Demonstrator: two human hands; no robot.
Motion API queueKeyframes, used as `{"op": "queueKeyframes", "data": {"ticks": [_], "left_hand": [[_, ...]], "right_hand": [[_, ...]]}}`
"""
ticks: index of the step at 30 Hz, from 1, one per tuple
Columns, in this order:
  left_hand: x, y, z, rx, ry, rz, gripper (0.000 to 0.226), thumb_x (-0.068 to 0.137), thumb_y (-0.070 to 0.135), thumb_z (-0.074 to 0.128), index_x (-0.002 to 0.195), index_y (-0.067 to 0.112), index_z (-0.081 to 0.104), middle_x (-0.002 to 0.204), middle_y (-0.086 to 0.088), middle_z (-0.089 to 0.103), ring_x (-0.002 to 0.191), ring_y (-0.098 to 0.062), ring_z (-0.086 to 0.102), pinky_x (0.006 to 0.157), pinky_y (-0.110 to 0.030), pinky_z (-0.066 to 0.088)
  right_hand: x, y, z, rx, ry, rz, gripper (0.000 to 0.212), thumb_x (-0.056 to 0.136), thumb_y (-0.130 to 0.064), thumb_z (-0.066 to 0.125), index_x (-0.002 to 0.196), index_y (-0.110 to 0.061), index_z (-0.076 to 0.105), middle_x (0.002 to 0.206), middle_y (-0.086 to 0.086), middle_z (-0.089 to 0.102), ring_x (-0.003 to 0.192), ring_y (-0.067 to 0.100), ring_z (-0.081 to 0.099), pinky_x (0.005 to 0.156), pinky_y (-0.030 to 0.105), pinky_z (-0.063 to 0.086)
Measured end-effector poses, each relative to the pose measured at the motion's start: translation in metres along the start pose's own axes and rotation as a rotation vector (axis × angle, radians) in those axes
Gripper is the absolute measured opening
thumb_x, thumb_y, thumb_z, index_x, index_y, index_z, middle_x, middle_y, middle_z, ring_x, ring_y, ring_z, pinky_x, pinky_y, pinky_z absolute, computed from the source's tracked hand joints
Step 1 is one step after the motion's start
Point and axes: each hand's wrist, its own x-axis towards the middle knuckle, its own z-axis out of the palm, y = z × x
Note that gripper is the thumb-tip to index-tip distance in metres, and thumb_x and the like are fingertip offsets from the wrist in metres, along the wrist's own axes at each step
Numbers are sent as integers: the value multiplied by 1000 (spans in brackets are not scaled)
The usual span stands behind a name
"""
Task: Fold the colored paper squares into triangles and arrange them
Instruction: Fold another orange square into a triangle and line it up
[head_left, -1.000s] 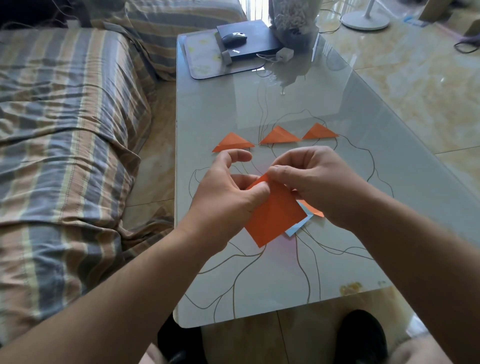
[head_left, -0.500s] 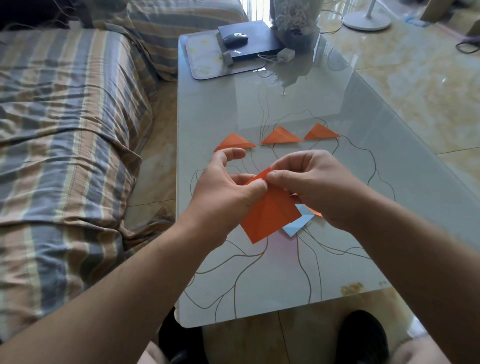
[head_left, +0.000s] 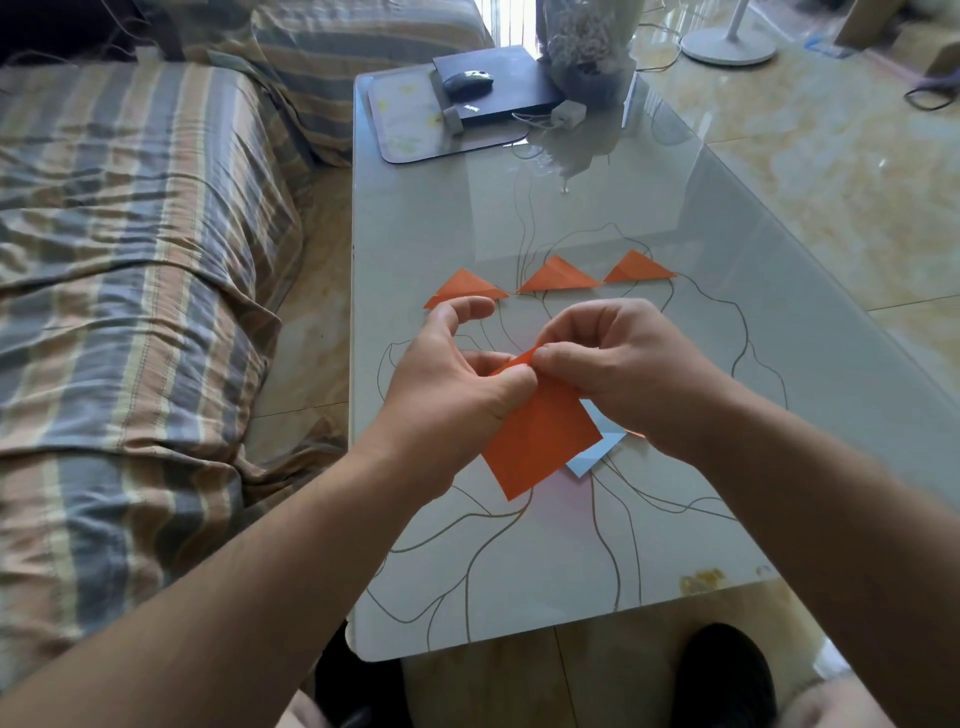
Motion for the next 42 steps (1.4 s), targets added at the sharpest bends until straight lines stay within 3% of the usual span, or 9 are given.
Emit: {"op": "queueKeyframes", "data": {"ticks": [4,8,14,18,28,32,35,38,42], "left_hand": [[1,2,-2,-30,63,-25,65,83,27,87,134,41,49,99,-2,74,83,-14,77,72,-34,65],[4,3,-4,-133,46,-90,74,76,26,91,136,39,50,117,-11,66,95,-27,75,78,-44,65],[7,9,-11,-148,42,-40,67,85,9,83,140,33,52,97,-13,74,80,-25,78,70,-36,64],[7,10,-15,-110,15,-30,68,85,11,84,141,34,53,97,-15,76,81,-25,79,72,-36,64],[4,15,-15,-168,-12,-34,43,85,17,82,122,28,64,98,-7,79,89,-24,79,81,-39,64],[9,16,-17,-360,-46,-130,25,91,10,72,115,17,66,102,-7,80,96,-27,77,87,-41,63],[12,16,-18,-438,-45,-201,17,98,3,62,107,16,68,97,-10,76,91,-27,70,78,-33,60],[13,18,-19,-520,-8,-250,22,99,-3,53,106,12,68,89,-12,75,77,-23,71,66,-27,59],[12,21,-20,-644,20,-278,37,92,-11,36,94,5,70,95,-17,75,89,-26,74,72,-31,62]], "right_hand": [[4,2,0,86,60,67,10,93,-17,74,85,-12,76,76,5,72,70,18,64,83,52,60],[3,-1,0,228,63,190,13,96,-16,70,83,-16,71,73,6,67,63,18,61,65,32,54],[1,-2,-5,-69,-5,151,11,91,-12,69,84,-6,73,75,2,73,66,14,66,71,35,49],[-1,-1,-2,-34,-39,176,18,93,-19,71,97,-1,72,82,4,74,67,14,67,75,36,49],[0,-6,-3,77,13,164,13,99,-16,66,87,-14,72,73,1,71,67,16,65,70,30,50],[1,-7,-5,232,35,231,12,101,-17,65,89,-16,68,77,4,72,64,18,63,65,30,49],[1,-7,-6,290,34,236,16,98,-9,63,87,-19,67,75,5,70,61,20,62,63,29,49],[0,-9,-8,337,-3,227,23,97,-2,59,86,-20,68,75,8,69,62,21,62,64,30,49],[0,-10,-9,464,-26,219,35,97,2,56,78,-22,72,75,8,67,61,21,61,66,31,49]]}}
